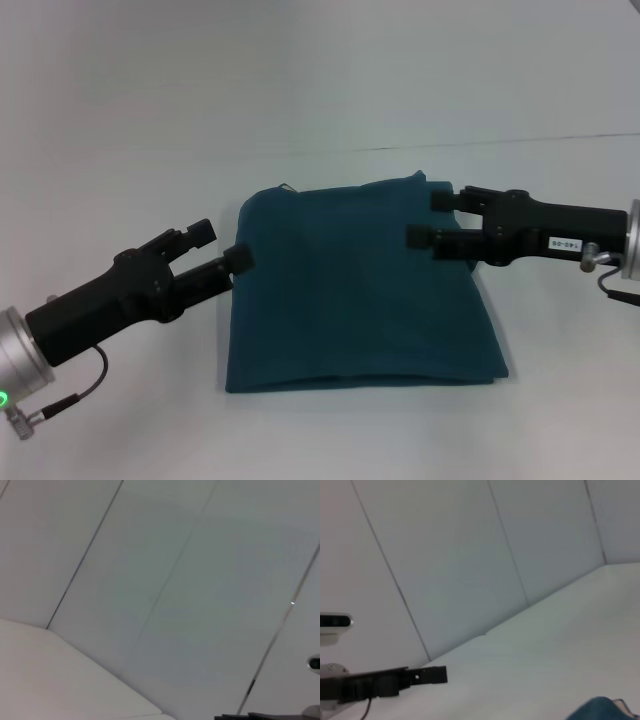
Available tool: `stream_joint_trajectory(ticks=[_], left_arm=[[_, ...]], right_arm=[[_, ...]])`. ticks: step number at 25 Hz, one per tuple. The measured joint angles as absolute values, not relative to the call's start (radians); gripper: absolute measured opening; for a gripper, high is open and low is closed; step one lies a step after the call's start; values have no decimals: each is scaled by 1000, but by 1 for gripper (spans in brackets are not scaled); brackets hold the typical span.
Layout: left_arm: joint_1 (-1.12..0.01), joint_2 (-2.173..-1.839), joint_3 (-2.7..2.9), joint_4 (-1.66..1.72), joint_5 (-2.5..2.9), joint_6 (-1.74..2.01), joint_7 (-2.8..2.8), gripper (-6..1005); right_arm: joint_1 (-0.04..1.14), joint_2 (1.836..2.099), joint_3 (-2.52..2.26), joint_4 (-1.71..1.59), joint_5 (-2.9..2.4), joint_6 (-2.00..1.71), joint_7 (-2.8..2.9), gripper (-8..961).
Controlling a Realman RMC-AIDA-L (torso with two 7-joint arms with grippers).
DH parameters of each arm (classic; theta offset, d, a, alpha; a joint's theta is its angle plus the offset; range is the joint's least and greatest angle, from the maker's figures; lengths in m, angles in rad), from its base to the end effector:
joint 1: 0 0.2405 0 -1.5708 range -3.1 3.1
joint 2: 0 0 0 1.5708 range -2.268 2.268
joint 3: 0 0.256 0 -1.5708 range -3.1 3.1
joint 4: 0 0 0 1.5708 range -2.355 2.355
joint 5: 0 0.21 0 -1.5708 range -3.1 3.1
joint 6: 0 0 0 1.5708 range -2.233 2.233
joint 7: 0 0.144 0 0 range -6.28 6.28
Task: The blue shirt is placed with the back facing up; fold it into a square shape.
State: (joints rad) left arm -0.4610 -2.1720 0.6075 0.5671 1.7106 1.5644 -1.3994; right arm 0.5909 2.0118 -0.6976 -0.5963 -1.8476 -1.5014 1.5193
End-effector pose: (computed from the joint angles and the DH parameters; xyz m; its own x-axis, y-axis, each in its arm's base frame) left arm -0.2507 0.3167 -0.0129 0.4654 0.3618 0.8078 0.6440 -0.7645 -0.0286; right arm 0.2472 0.3638 0.0270 0.6835 -0.3884 -0.6180 -0.5715 -0.8115 -0.1221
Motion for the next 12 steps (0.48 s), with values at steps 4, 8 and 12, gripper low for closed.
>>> stream_joint_trajectory(ticks=[4,8,12], left_arm=[[-463,-2171,621,564,1732,1585,-1329,881],[-480,-2168,632,571,1811,1604,-1310,878],[-492,-2165,634,589,1886,1620,-1306,875]], right_arm=[[614,2027,-721,-595,-1855,-1509,1519,931],[632,2030,-781,-596,-1873,-1510,1526,931],[632,2032,-805,-591,-1879,-1518,1528,931]])
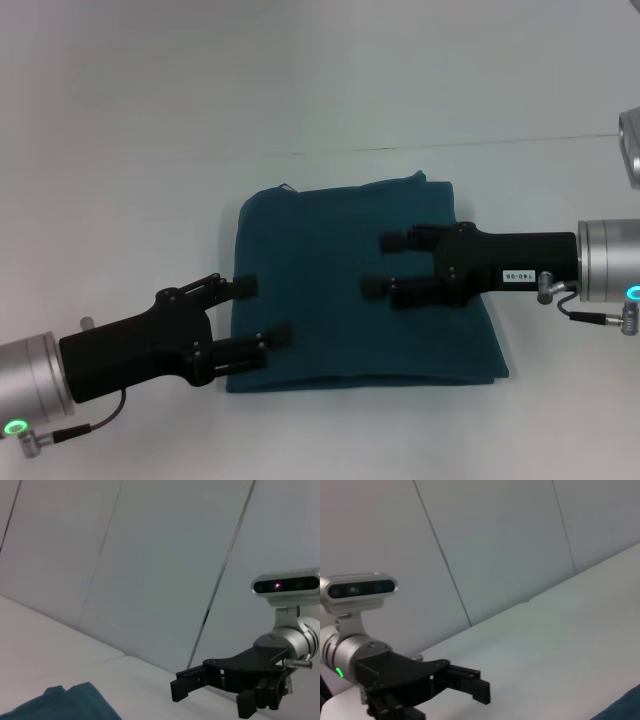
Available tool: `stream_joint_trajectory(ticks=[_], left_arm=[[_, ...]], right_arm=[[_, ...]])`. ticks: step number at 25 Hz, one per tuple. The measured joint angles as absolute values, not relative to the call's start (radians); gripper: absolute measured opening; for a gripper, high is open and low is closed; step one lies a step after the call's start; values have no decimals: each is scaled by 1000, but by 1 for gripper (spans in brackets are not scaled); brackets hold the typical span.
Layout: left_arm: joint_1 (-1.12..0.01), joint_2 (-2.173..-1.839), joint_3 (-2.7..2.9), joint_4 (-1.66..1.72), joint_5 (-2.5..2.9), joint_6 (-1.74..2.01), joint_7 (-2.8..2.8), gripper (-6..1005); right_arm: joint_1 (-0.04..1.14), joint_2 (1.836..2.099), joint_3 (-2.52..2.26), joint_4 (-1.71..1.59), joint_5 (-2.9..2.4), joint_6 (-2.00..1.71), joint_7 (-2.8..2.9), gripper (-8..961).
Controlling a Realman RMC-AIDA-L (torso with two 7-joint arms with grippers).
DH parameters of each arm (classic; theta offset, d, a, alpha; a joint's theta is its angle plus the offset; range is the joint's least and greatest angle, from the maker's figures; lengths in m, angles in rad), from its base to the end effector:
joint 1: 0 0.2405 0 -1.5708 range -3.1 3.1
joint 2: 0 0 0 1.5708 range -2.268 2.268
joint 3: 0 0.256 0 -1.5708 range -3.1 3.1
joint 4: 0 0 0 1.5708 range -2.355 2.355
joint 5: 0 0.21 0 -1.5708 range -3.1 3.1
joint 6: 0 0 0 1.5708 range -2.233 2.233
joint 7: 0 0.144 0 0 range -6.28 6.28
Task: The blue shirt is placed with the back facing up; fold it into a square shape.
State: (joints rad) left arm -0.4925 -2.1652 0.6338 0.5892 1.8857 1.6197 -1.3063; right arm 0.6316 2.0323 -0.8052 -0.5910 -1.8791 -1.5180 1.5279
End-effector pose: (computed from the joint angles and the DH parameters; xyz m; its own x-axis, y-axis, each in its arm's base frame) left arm -0.2450 0.3074 -0.0278 0.6524 0.3297 0.6824 0.4914 -0.8695 -0.0497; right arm 0.2266 0.3593 -0.0005 0.7481 -0.3992 -0.5301 -0.4941 -0.8683 -0.0434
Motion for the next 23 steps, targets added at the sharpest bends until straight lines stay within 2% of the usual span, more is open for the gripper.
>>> stream_joint_trajectory(ticks=[23], left_arm=[[-486,-2163,628,611,1955,1624,-1308,876]], right_arm=[[619,2030,-863,-584,-1895,-1537,1529,930]])
